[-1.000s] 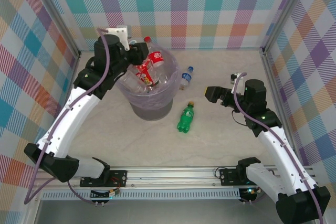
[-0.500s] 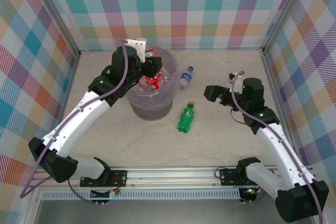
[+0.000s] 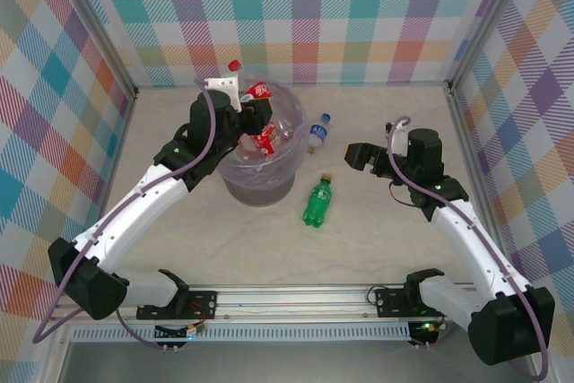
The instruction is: Put the plastic bottles in the bin
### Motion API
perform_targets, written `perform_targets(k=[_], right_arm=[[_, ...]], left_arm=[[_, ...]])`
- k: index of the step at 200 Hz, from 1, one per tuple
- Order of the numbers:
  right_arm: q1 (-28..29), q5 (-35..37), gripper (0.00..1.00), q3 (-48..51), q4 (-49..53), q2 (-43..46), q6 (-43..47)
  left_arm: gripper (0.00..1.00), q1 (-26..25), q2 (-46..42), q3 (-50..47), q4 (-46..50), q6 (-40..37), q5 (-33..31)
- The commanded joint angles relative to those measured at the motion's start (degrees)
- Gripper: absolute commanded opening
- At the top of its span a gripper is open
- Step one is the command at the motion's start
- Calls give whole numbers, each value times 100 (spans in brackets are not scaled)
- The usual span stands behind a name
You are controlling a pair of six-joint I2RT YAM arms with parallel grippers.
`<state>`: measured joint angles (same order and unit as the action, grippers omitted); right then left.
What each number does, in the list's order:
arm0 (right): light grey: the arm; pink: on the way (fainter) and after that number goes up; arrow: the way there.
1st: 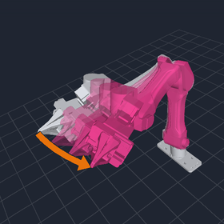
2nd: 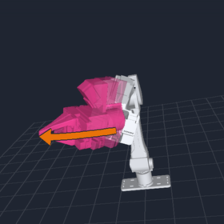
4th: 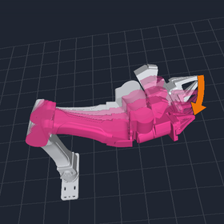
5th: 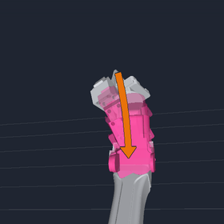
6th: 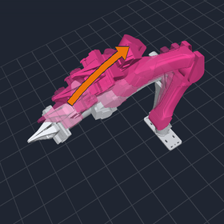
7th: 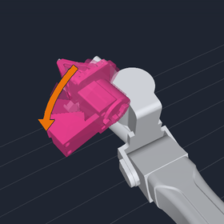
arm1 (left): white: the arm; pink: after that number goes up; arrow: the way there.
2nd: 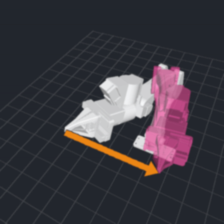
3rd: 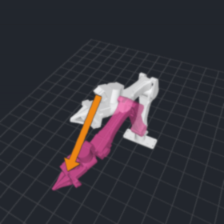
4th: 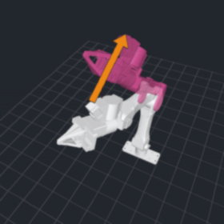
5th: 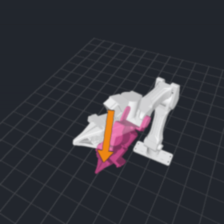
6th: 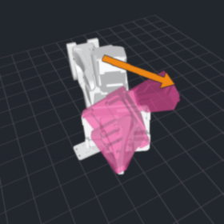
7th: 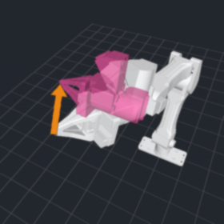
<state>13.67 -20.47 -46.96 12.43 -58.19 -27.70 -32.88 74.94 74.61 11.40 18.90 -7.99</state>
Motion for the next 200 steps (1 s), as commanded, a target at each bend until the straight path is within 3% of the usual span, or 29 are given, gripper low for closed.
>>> perform_targets(k=[1,29,87,132,200], right_arm=[[-14,-94,97,29,-169,-56,-32],[-14,138,99,-114,155,-212,-69],[-18,374,100,-164,318,-202,-164],[-19,629,100,-244,568,-315,-194],[-15,924,97,-270,523,-590,-782]], left_arm=[[19,88,294,-333,979,-145,84],[47,168,261,-114,1183,-256,60],[80,212,327,1035,1747,-970,-50],[93,212,363,1477,1834,-1206,-75],[94,230,97,1739,2214,-1460,-717]])
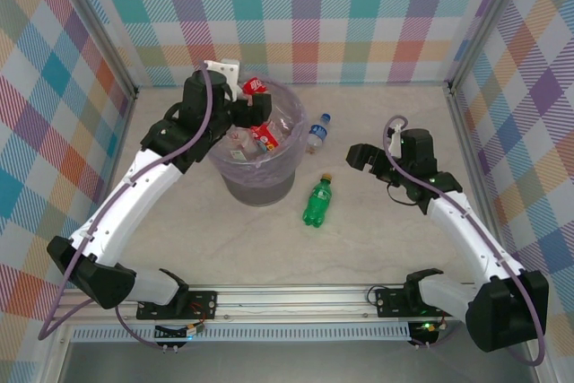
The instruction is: Put the plastic bottles in the bin
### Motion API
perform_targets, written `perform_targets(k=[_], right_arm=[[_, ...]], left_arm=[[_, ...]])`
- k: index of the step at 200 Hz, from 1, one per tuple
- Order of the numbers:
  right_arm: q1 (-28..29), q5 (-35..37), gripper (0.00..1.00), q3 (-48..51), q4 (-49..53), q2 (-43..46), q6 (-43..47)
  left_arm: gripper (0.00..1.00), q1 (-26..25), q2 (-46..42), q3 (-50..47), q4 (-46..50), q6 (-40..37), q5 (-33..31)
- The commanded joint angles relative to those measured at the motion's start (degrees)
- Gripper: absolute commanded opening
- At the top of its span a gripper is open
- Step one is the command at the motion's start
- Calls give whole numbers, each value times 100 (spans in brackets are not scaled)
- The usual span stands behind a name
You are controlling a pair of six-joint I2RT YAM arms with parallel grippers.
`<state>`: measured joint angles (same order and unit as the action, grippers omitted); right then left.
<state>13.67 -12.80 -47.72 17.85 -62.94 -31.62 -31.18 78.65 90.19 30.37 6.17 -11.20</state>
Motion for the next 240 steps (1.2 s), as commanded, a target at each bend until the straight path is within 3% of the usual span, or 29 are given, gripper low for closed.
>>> perform_targets(k=[1,57,86,108,129,151,192,240], right_arm=[[-14,149,97,-189,-40,-116,-399],[-23,115,89,-1014,-688,-1545,-466],[-29,-14,82,-1850,-791,-2606,-543],[-18,153,78,-2339,-901,-3254,-666],[50,385,76,-2915,-770,-3920,-709],[202,611,78,-3643,-381,-4646,-642],[425,783,94,-4713,8,-5721,-637],[596,617,94,-5350,259,-6623,-721]], left_arm=[[94,59,-291,173,319,-192,-403],[93,248,-849,-434,805,-28,206],[95,799,-1317,-992,974,263,564],[97,1347,-1582,-1734,807,836,1222],[99,1620,-1734,-2208,703,1057,1434],[99,1867,-1889,-2396,628,1139,1687],[99,2010,-2029,-2487,638,1098,1839],[99,2028,-2026,-2312,498,994,1989]])
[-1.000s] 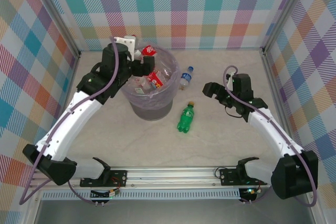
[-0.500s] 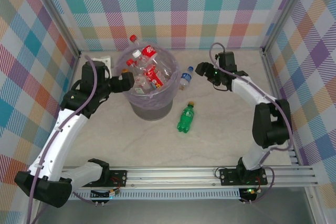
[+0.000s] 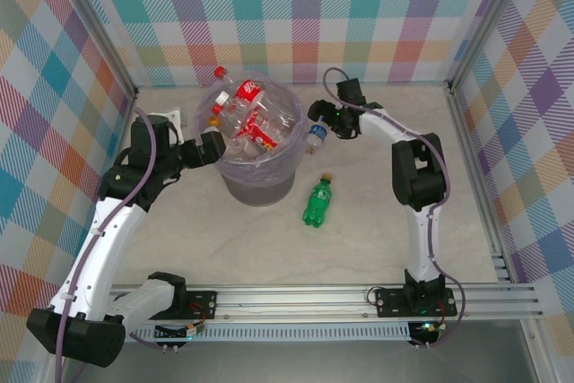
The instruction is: Put the plastic bottles in the bin
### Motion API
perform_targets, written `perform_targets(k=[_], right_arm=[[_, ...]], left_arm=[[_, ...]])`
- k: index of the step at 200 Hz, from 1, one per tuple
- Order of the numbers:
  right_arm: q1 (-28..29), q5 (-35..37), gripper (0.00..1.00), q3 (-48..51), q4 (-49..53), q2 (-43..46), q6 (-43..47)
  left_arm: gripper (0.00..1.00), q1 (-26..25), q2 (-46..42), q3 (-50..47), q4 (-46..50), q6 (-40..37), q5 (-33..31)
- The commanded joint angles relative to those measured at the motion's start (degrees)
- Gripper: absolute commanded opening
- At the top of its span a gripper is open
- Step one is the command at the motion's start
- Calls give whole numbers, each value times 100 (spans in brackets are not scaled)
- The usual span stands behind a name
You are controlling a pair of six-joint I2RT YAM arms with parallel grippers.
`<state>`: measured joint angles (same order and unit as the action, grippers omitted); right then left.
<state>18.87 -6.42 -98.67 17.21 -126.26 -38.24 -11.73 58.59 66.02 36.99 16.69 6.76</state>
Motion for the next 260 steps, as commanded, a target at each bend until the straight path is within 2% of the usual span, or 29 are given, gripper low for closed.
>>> perform_targets(k=[1,18,36,81,113,132,162,184,200,217,243,260], right_arm=[[79,-24,93,-257,316,-301,-56],[108,-79,89,-275,318,-437,-80],[108,-38,77,-178,286,-383,-53],[43,212,54,432,192,450,261],[-97,192,52,1288,135,1615,616],[-210,-36,51,1843,110,2445,950],[-351,-437,51,2482,295,3826,1477],[-367,-623,50,2669,500,4699,1717],[-344,-930,50,2640,487,5151,1766],[56,-840,50,2341,578,5333,1974],[1286,156,50,1262,1107,4913,3080],[1500,272,50,798,927,4546,3291]], left_arm=[[99,83,-17,114,-165,-59,193],[99,83,-1,245,-183,-94,236],[99,83,23,479,-110,-176,210],[98,83,184,1202,-12,-254,503],[98,75,266,1556,-190,-84,1001],[97,64,432,1802,-252,40,1416],[92,-30,657,2055,-470,232,1733],[91,-352,792,2192,-453,122,1387],[88,-396,844,2225,-433,61,1171],[85,-230,869,2169,-338,-105,1309],[83,710,848,1855,-178,184,1709],[83,1051,846,1624,-203,330,1839]])
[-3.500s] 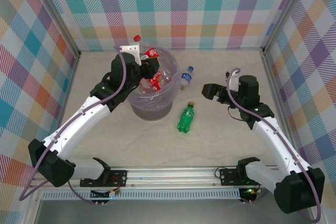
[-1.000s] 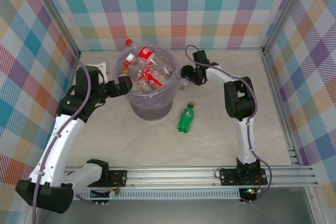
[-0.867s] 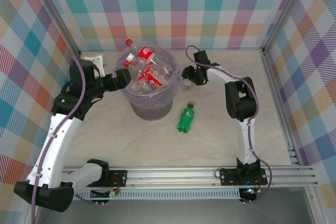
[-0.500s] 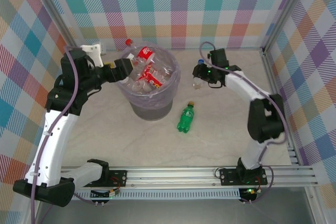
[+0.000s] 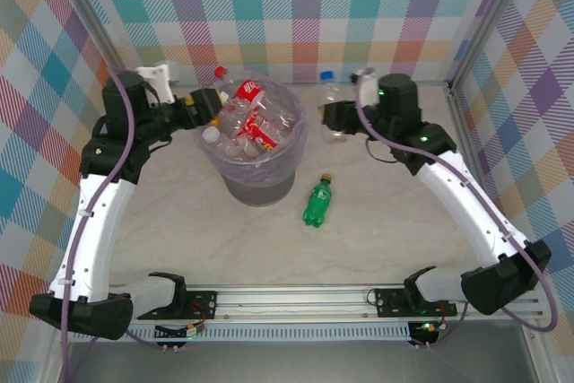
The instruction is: Put the plastic bottles in the bin
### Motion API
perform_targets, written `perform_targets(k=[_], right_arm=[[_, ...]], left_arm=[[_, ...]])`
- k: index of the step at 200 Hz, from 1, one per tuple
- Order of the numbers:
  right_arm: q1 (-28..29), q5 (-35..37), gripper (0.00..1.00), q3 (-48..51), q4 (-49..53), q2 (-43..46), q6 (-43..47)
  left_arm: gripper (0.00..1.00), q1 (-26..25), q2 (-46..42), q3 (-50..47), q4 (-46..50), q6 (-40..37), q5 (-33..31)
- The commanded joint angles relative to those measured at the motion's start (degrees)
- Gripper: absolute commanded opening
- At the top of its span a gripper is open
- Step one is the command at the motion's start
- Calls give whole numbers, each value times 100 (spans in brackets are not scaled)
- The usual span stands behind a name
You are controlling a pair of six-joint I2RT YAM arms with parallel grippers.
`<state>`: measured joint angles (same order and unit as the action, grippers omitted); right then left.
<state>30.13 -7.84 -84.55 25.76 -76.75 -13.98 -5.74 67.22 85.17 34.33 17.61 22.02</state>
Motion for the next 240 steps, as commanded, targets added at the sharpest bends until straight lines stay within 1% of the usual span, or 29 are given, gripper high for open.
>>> perform_targets(k=[1,32,58,102,128,169,218,240], right_arm=[[386,414,50,-636,62,-421,877],[501,374,50,-1139,-612,-1094,1250],[538,230,50,-1653,-760,-1711,1419],[566,-30,50,-2308,-757,-2411,1260],[633,-94,49,-2580,-588,-2785,1153],[846,-161,49,-2860,31,-3268,925],[981,-271,50,-2560,575,-3373,314],[1021,-60,51,-2526,931,-3291,233]], left_arm=[[83,464,-21,-299,60,250,326],[84,686,-102,-789,-405,590,486],[84,731,91,-935,-532,665,487],[84,732,190,-1228,-671,707,494],[84,732,210,-1460,-773,792,573],[84,723,138,-1791,-953,911,611],[83,675,61,-1987,-1111,1065,610],[83,635,57,-2013,-1150,1086,570]])
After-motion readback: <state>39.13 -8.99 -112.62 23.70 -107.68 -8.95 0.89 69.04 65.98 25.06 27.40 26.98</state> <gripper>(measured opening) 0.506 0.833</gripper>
